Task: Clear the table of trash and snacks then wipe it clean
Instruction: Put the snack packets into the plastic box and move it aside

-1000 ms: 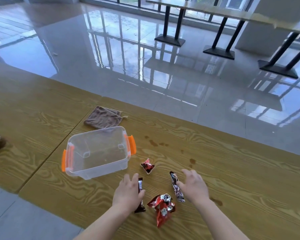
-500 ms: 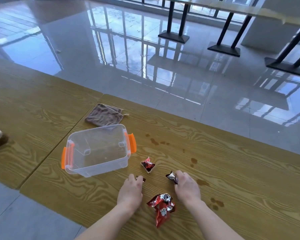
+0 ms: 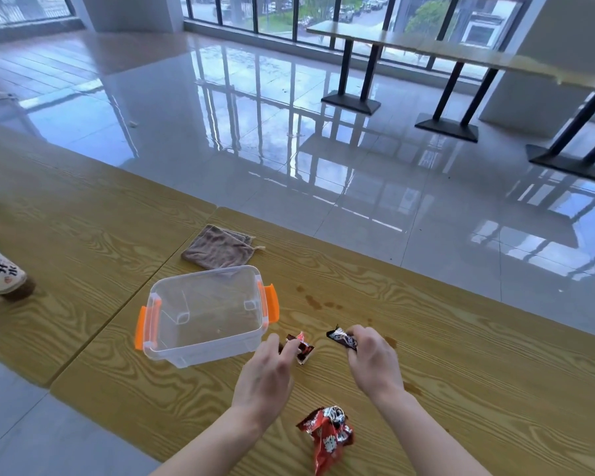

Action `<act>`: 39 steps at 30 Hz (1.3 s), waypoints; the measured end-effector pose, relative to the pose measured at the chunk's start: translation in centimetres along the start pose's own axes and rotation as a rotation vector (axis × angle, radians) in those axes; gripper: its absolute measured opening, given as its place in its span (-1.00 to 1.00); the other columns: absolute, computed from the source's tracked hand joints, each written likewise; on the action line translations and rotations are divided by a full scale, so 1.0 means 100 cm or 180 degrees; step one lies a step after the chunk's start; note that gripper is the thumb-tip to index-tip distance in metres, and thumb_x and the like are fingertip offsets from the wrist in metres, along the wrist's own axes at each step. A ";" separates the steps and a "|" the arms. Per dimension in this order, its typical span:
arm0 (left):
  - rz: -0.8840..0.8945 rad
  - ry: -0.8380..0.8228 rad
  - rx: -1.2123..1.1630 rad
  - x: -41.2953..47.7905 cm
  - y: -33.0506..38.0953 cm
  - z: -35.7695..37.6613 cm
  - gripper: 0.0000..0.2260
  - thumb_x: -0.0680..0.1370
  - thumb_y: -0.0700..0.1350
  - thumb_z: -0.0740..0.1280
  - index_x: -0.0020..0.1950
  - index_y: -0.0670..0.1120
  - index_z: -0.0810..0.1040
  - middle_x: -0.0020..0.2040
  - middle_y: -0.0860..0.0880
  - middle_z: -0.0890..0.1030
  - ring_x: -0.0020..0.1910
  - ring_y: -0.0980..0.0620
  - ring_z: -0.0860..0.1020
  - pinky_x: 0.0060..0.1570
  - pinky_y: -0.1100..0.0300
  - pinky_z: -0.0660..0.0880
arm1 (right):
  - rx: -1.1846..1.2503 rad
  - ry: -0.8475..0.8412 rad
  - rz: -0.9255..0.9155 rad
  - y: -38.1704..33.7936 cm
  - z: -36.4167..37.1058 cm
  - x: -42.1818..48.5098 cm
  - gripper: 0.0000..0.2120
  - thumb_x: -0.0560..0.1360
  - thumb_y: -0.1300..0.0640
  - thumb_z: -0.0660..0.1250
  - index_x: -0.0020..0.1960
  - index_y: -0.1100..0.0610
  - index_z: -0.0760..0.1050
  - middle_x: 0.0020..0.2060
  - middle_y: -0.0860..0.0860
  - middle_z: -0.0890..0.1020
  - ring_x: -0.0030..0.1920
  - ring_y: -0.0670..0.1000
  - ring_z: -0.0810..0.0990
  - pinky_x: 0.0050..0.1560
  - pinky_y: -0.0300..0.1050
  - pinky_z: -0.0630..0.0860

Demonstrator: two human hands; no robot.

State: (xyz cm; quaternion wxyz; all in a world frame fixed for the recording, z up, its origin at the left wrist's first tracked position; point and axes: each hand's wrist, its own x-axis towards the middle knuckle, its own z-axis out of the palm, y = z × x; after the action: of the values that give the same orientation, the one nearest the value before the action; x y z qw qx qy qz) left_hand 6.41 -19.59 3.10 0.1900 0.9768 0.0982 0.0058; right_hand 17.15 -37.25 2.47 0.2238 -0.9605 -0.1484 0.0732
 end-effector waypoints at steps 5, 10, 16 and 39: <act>0.0168 0.0396 -0.0211 0.008 -0.002 -0.040 -0.53 0.53 -0.30 0.24 0.43 -0.06 0.40 0.08 -0.10 0.48 0.02 -0.08 0.49 -0.01 0.05 0.51 | 0.0087 0.0139 -0.0324 -0.032 -0.015 0.013 -0.85 0.56 0.23 0.35 0.12 0.11 0.56 -0.09 0.02 0.61 -0.09 0.07 0.60 -0.06 -0.01 0.56; 0.0059 0.0779 -0.0258 0.016 -0.017 -0.077 -0.61 0.46 -0.28 0.38 0.28 -0.07 0.53 -0.01 -0.07 0.54 -0.07 -0.09 0.55 -0.25 0.01 0.56 | 0.0176 0.0276 -0.0638 -0.069 -0.023 0.028 -0.86 0.54 0.23 0.38 0.09 0.11 0.58 -0.15 0.01 0.59 -0.15 0.06 0.58 -0.15 -0.06 0.52; -0.0107 0.0950 -0.0125 0.026 -0.056 -0.107 -0.55 0.41 -0.32 0.41 0.27 -0.05 0.55 -0.04 -0.06 0.55 -0.10 -0.10 0.55 -0.34 0.03 0.52 | 0.0200 0.0224 -0.0953 -0.118 -0.018 0.043 -0.90 0.57 0.20 0.33 0.06 0.09 0.57 -0.14 0.02 0.58 -0.13 0.10 0.57 -0.14 0.00 0.50; -0.0801 0.0288 0.0337 0.059 -0.168 -0.065 -0.65 0.54 -0.21 0.18 0.15 0.17 0.56 0.08 0.09 0.55 0.04 0.01 0.55 0.21 -0.03 0.23 | -0.1335 -0.0916 -0.1757 -0.211 0.064 0.082 -0.74 0.51 0.36 0.17 0.07 0.14 0.54 0.06 0.15 0.57 0.12 0.23 0.51 0.26 0.12 0.29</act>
State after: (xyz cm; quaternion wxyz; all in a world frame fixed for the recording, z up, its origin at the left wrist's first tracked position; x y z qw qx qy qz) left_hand 8.65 -0.78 2.70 0.1328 0.9642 0.2286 0.0209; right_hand 18.29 -14.00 5.74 0.0103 -0.8892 -0.4433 0.1125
